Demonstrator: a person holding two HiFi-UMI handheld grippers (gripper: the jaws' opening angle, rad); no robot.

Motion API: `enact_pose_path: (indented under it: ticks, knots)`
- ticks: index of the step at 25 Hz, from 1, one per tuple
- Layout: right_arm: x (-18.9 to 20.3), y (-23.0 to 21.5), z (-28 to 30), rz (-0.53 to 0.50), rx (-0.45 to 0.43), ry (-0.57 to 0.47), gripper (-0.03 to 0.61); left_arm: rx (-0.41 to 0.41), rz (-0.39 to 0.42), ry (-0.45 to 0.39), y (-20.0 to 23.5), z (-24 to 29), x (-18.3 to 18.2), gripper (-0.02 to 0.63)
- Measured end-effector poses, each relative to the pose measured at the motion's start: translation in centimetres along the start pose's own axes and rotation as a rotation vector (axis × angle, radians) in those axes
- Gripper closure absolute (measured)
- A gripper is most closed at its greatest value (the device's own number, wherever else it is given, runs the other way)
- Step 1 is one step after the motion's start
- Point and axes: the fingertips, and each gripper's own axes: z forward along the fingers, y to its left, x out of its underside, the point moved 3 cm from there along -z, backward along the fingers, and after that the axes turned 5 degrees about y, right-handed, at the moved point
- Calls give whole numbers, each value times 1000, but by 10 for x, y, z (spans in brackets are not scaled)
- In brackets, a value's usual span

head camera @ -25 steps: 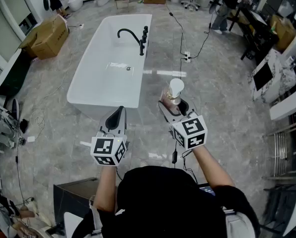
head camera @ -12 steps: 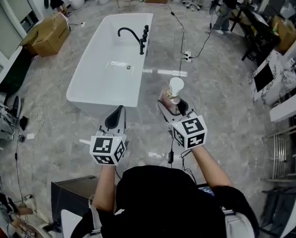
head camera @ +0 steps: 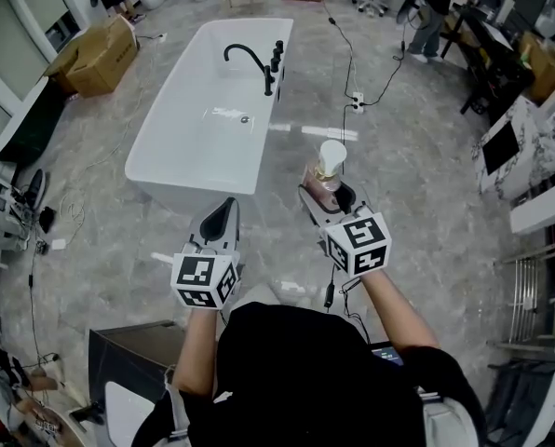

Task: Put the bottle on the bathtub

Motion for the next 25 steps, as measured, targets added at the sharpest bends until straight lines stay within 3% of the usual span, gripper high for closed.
enact_pose_path:
  ticks: [16,25]
  knots:
    - [-5,-41,42,7,-21,11,339,2,-17,-9,9,67,-14,603]
    - [-22,-77,106,14,-8,17,339,20,-33,-1,48,133,-25,603]
